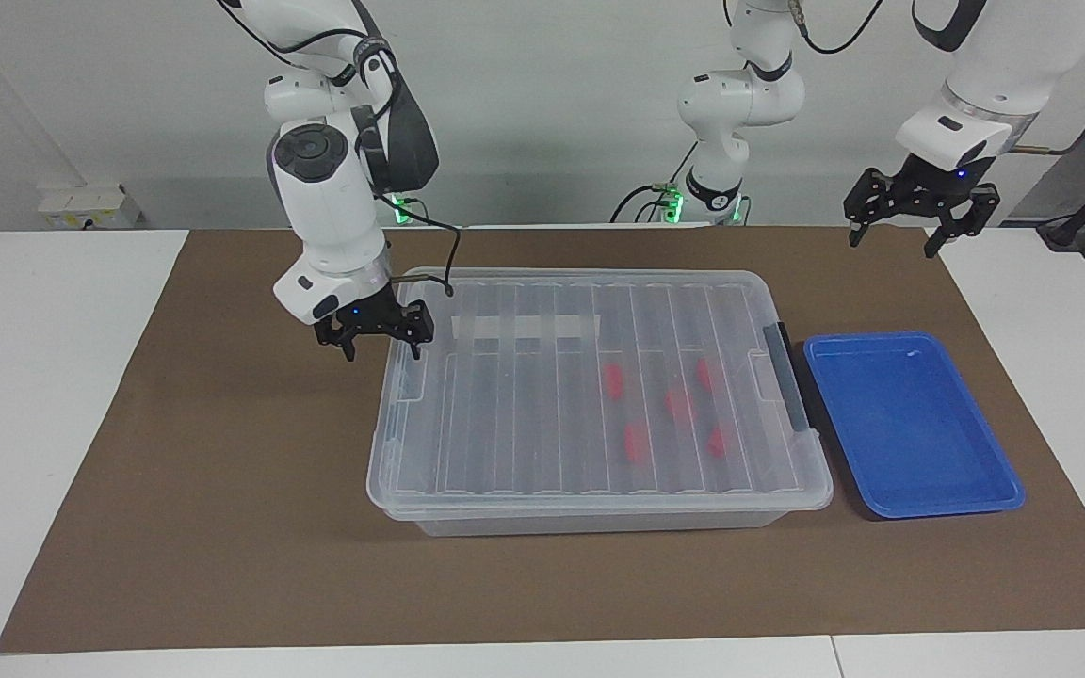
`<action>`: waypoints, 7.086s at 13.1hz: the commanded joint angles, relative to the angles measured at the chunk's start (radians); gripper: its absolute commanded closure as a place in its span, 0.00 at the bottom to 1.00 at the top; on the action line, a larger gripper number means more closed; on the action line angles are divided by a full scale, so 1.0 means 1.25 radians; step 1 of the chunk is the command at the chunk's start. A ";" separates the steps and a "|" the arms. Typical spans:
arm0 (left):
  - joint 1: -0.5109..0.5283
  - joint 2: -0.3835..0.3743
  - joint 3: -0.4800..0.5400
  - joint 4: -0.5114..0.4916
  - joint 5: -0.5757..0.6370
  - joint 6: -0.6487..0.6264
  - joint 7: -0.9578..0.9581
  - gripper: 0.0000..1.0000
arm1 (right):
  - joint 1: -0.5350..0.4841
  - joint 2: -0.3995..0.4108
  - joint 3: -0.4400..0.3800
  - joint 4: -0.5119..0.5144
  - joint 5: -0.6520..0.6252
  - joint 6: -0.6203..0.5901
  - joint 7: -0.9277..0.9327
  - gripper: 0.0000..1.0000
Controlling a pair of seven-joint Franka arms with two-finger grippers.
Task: Place red block in blue tray from box
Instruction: 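Reach the right gripper to the edge of the clear lid, then slide the clear lid away from the blue tray with the right gripper, then reach the left gripper into the box toward the red blocks, then grasp a red block with the left gripper and lift it, then carry the red block over the blue tray with the left gripper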
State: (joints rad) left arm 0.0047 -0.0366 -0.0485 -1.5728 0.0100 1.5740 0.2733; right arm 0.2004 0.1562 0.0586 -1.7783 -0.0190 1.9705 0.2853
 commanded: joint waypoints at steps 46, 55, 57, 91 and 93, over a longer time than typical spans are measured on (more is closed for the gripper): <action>-0.238 0.103 -0.032 -0.039 -0.008 0.243 -0.651 0.00 | -0.259 -0.109 0.006 -0.018 -0.062 -0.139 -0.372 0.00; -0.231 0.303 -0.029 -0.197 0.101 0.635 -0.666 0.00 | -0.136 -0.113 0.006 0.104 -0.020 -0.188 -0.038 0.00; -0.230 0.315 -0.030 -0.213 0.102 0.654 -0.722 0.00 | -0.136 -0.114 0.006 0.149 -0.019 -0.237 -0.031 0.00; -0.123 0.191 -0.025 -0.006 0.083 0.094 -0.402 0.87 | -0.181 -0.149 -0.004 0.122 0.014 -0.238 -0.066 0.61; -0.058 0.192 -0.025 -0.007 0.075 0.107 -0.287 0.87 | -0.212 -0.156 -0.005 0.072 0.014 -0.168 -0.086 1.00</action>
State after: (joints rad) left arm -0.1295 0.1934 -0.0731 -1.5943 0.1188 1.7120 -0.1998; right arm -0.0246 -0.0126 0.0534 -1.6075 -0.0214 1.6768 0.2234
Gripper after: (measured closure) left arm 0.656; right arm 0.445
